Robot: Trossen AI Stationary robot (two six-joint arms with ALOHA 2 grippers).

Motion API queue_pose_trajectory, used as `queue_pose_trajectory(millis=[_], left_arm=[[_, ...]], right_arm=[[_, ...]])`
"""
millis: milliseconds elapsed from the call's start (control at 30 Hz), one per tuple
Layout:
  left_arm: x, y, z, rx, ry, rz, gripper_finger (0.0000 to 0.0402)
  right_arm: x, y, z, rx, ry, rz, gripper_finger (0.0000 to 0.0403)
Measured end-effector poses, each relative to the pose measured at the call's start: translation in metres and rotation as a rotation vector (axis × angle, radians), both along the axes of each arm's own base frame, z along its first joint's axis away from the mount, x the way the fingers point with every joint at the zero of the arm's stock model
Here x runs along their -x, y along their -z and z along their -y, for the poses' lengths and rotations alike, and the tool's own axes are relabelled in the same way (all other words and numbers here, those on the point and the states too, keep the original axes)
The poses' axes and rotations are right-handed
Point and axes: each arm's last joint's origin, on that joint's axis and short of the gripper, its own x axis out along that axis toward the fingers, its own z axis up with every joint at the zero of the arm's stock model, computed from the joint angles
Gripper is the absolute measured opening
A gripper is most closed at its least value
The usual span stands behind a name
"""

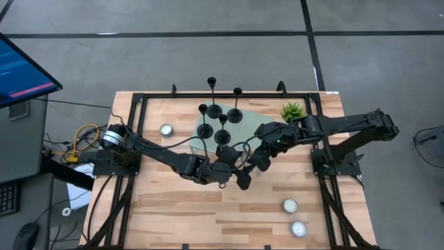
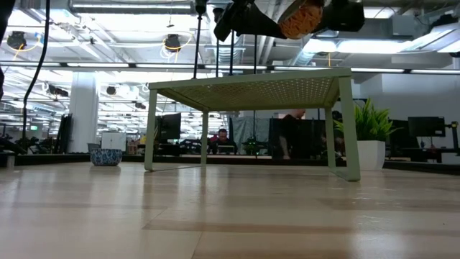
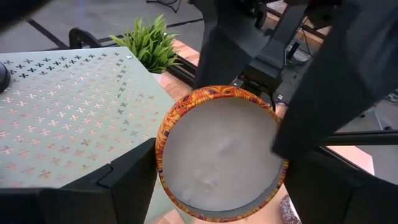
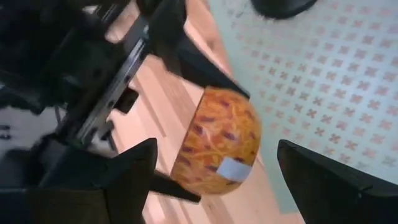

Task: Pick & Place candle stick holders
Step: Put the orange scented candle on the shelf

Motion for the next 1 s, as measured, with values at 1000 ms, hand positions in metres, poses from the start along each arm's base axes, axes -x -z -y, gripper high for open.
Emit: queue_pose_trajectory(millis=[1000], left_arm=[[0.0, -0.002, 0.0, -0.013, -0.02, 0.02, 0.0302]], right_arm=[[-0.01, 0.01, 0.007, -0.076, -0.036, -0.01, 0.0207]])
